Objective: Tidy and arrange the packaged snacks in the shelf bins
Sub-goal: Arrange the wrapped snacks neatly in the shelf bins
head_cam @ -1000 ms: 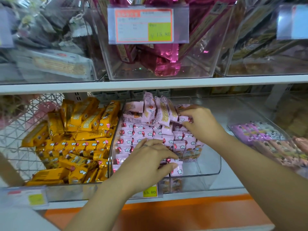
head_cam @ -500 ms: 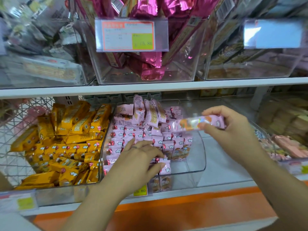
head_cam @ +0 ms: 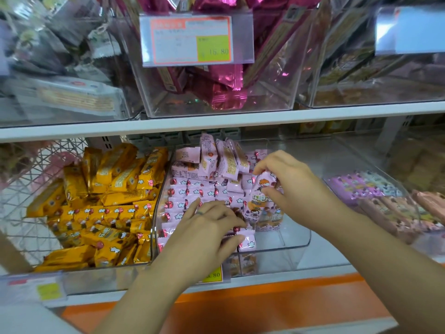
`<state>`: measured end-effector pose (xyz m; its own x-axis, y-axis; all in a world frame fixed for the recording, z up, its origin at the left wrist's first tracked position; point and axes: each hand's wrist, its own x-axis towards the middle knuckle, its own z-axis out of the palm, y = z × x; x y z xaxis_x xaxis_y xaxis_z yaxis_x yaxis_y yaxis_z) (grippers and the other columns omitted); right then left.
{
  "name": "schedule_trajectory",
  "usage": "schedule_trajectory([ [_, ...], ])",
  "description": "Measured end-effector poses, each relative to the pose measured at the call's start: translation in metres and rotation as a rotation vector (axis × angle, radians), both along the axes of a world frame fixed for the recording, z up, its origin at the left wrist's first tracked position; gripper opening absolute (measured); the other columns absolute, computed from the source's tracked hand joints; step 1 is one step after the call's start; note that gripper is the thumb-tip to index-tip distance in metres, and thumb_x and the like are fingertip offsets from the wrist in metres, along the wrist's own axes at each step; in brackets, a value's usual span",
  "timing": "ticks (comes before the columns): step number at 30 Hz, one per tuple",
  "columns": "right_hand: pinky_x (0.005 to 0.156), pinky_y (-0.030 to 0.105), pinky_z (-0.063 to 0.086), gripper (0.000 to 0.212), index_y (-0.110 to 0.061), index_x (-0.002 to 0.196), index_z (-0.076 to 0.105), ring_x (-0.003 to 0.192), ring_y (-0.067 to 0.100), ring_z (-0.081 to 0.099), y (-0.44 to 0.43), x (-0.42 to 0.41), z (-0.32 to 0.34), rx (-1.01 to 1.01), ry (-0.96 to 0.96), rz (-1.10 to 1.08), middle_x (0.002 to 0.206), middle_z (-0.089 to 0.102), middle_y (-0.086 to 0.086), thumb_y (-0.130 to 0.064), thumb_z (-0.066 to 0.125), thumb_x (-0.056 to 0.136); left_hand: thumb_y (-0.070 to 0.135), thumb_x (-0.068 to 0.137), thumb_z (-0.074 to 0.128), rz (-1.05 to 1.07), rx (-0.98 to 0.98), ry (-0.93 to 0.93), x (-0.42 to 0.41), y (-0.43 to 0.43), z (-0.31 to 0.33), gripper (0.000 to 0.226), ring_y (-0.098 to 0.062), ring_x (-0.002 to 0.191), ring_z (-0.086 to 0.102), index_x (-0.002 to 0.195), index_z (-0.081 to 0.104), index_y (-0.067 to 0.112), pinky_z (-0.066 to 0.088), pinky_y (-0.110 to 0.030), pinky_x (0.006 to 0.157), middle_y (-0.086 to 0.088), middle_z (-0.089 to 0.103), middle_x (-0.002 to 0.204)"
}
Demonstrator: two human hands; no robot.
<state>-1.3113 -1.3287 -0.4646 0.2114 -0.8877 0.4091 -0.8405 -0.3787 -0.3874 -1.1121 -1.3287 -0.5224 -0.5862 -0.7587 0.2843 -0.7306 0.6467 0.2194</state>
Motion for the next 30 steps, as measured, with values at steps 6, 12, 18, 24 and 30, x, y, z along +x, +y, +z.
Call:
schedule_trajectory([
  [6, 0.085, 0.031, 0.046, 0.028, -0.022, 0.102, 0.06, 0.1, 0.012, 0.055, 0.0, 0.0, -0.006, -0.066, -0.017, 0.205, 0.111, 0.054, -0.011, -0.005, 0.069, 0.082, 0.063, 0.085, 0.026, 0.037, -0.015, -0.005, 0.0, 0.002, 0.001, 0.05, -0.002, 0.134, 0.028, 0.122, 0.052, 0.042, -0.002, -0.026, 0.112, 0.023, 0.051, 0.128],
  [12, 0.077, 0.032, 0.048, 0.038, -0.032, 0.115, 0.048, 0.081, 0.013, 0.059, -0.004, 0.01, -0.028, 0.136, -0.062, 0.124, 0.117, 0.056, -0.011, -0.012, 0.065, 0.087, 0.056, 0.092, 0.036, 0.004, 0.016, -0.036, -0.001, 0.002, 0.002, 0.042, -0.001, 0.137, 0.022, 0.123, 0.059, 0.04, -0.006, -0.027, 0.111, 0.026, 0.052, 0.127],
  [18, 0.071, 0.026, 0.047, 0.04, -0.016, 0.115, 0.058, 0.07, 0.004, 0.05, -0.003, 0.021, -0.043, -0.017, -0.14, 0.048, 0.098, 0.042, -0.018, -0.004, 0.072, 0.079, 0.05, 0.086, 0.04, -0.008, -0.019, 0.017, -0.001, 0.003, 0.003, 0.043, -0.007, 0.135, 0.032, 0.119, 0.064, 0.036, -0.004, -0.03, 0.112, 0.024, 0.058, 0.121],
  [24, 0.078, 0.021, 0.043, 0.023, -0.011, 0.108, 0.071, 0.085, 0.01, 0.058, -0.007, 0.022, -0.051, 0.161, -0.088, 0.036, 0.102, 0.07, 0.002, -0.012, 0.052, 0.095, 0.047, 0.091, 0.05, 0.045, -0.055, -0.024, -0.002, 0.005, 0.005, 0.033, -0.009, 0.137, 0.03, 0.12, 0.063, 0.035, -0.008, -0.037, 0.114, 0.024, 0.056, 0.124],
  [30, 0.09, 0.042, 0.048, 0.023, 0.004, 0.105, 0.063, 0.098, 0.03, 0.061, 0.0, 0.009, -0.031, 0.416, -0.133, -0.009, 0.104, 0.067, 0.017, -0.012, 0.051, 0.094, 0.051, 0.094, 0.045, 0.107, -0.028, -0.058, -0.004, 0.004, 0.007, 0.042, -0.004, 0.14, 0.022, 0.134, 0.046, 0.038, -0.015, -0.031, 0.11, 0.023, 0.039, 0.142],
])
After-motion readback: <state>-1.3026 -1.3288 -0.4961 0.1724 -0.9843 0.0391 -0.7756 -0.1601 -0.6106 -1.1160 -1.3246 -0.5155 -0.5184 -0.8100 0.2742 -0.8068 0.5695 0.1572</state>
